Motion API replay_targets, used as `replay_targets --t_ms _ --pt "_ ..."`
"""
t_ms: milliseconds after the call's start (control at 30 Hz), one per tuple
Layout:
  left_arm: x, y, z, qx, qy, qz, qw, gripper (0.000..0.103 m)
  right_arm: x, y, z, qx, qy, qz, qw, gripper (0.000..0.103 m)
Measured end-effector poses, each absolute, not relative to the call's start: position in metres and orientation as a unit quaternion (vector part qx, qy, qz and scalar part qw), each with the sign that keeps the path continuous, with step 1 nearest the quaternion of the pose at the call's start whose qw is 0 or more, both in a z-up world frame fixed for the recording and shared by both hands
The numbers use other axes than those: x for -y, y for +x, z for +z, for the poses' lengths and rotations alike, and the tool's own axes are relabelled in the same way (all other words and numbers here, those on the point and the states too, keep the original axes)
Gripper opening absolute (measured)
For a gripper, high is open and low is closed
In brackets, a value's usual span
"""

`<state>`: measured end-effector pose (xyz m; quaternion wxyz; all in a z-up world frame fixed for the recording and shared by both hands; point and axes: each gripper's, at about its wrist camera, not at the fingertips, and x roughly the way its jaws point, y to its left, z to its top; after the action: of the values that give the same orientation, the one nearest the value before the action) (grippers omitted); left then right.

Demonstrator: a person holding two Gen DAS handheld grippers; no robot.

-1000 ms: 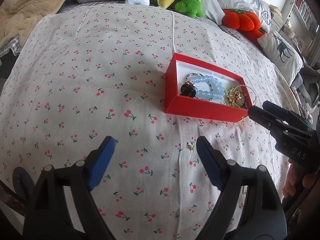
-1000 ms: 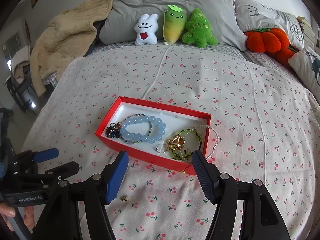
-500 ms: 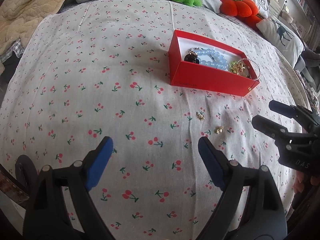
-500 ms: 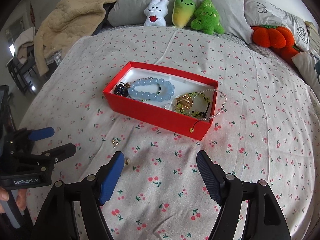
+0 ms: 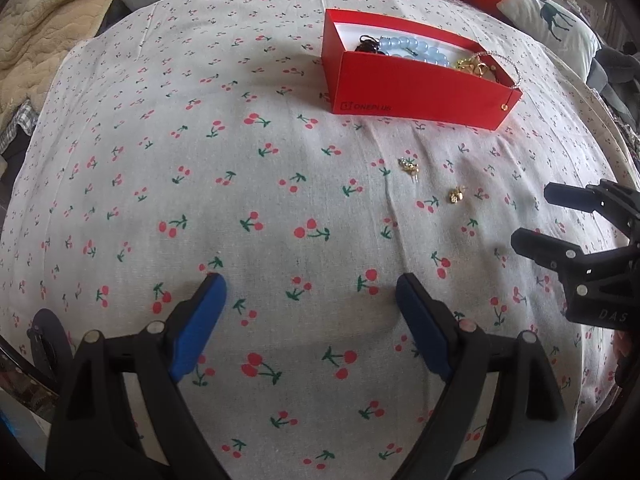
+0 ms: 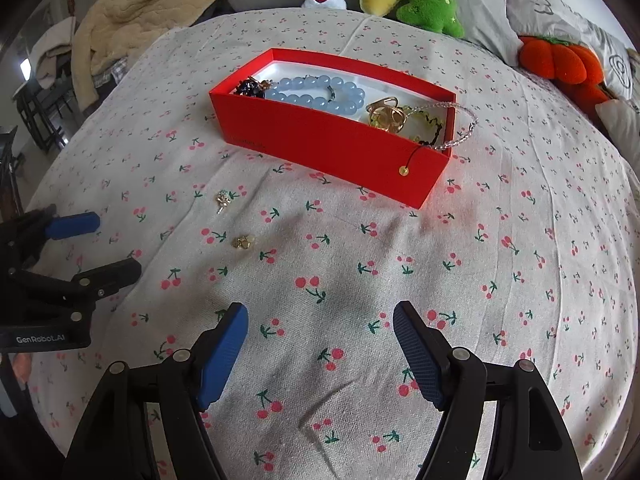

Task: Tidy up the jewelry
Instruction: 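Move both open tools toward the two remaining gold charms, then grasp the gold pendant charm with the left tool while the right tool grasps the small gold charm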

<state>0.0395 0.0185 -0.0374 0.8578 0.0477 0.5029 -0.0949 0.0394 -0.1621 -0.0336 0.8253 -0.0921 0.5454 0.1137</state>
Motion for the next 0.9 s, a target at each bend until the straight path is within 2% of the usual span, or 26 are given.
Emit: replay_targets --t_ms 100,267,333,367,433,633,700,900 --pt "-0.013 0.041 -0.038 -0.493 0.054 -0.108 0.862 0.087 0.168 0.039 -0.041 -0.554 -0.084 0.111 0.821 0.077" --pt "-0.003 0.046 -0.037 -0.465 0.057 -0.132 0.873 0.085 0.17 0.038 -0.046 -0.548 -0.085 0.112 0.825 0.084" --pt "0.003 0.049 -0.037 -0.457 0.057 -0.149 0.875 0.073 0.169 0.037 -0.046 -0.545 -0.089 0.114 0.826 0.085" --pt "0.006 0.051 -0.037 -0.453 0.059 -0.154 0.876 0.071 0.17 0.037 -0.047 -0.545 -0.09 0.115 0.826 0.086" --pt "0.012 0.054 -0.037 -0.449 0.06 -0.166 0.876 0.056 0.17 0.038 -0.048 -0.543 -0.092 0.117 0.826 0.087" --pt "0.026 0.064 -0.037 -0.451 0.041 -0.187 0.872 0.036 0.17 0.039 -0.048 -0.539 -0.096 0.124 0.828 0.089" --pt "0.029 0.067 -0.039 -0.452 0.039 -0.189 0.871 0.03 0.171 0.038 -0.048 -0.535 -0.098 0.125 0.829 0.089" --pt "0.036 0.074 -0.04 -0.453 0.032 -0.189 0.87 0.027 0.169 0.035 -0.049 -0.529 -0.103 0.129 0.832 0.089"
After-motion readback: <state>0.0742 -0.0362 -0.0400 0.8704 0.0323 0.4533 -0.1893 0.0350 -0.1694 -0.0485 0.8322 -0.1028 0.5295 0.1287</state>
